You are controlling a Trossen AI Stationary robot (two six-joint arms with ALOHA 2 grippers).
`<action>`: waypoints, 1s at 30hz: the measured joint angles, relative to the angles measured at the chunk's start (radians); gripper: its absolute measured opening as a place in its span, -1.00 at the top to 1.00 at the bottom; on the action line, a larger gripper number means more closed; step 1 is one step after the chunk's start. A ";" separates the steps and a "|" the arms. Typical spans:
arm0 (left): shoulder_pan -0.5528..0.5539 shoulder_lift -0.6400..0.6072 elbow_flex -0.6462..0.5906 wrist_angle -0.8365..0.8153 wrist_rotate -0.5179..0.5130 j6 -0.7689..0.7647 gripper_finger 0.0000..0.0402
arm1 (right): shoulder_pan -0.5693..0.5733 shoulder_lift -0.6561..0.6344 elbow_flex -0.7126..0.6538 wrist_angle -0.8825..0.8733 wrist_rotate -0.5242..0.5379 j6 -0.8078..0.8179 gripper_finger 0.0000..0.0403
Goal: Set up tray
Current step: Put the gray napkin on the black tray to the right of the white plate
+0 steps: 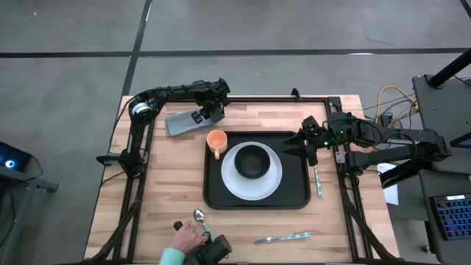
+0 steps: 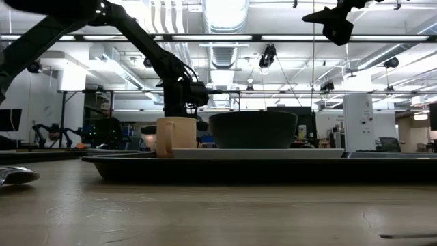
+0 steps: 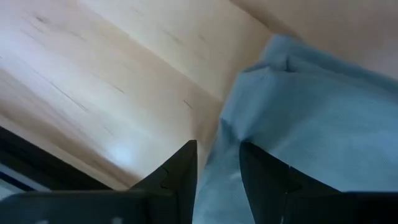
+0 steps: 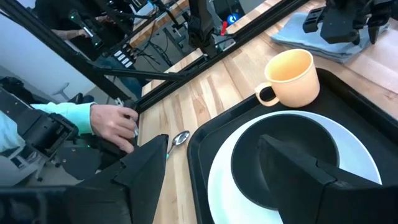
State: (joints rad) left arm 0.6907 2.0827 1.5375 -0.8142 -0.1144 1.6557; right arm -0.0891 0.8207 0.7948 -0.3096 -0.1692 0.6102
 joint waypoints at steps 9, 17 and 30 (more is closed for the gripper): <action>0.004 0.014 -0.054 -0.042 0.007 0.045 0.56 | 0.000 0.000 0.000 -0.001 -0.006 -0.015 -0.18; 0.004 0.018 -0.044 -0.064 0.005 -0.097 0.98 | -0.001 0.000 0.000 0.004 -0.013 -0.051 -0.14; -0.001 -0.041 0.253 -0.403 0.009 -0.267 1.00 | -0.001 0.000 0.000 0.009 0.011 -0.073 -0.11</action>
State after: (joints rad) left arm 0.6900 2.0417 1.7902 -1.2170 -0.1057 1.3886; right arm -0.0898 0.8207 0.7948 -0.3008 -0.1581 0.5373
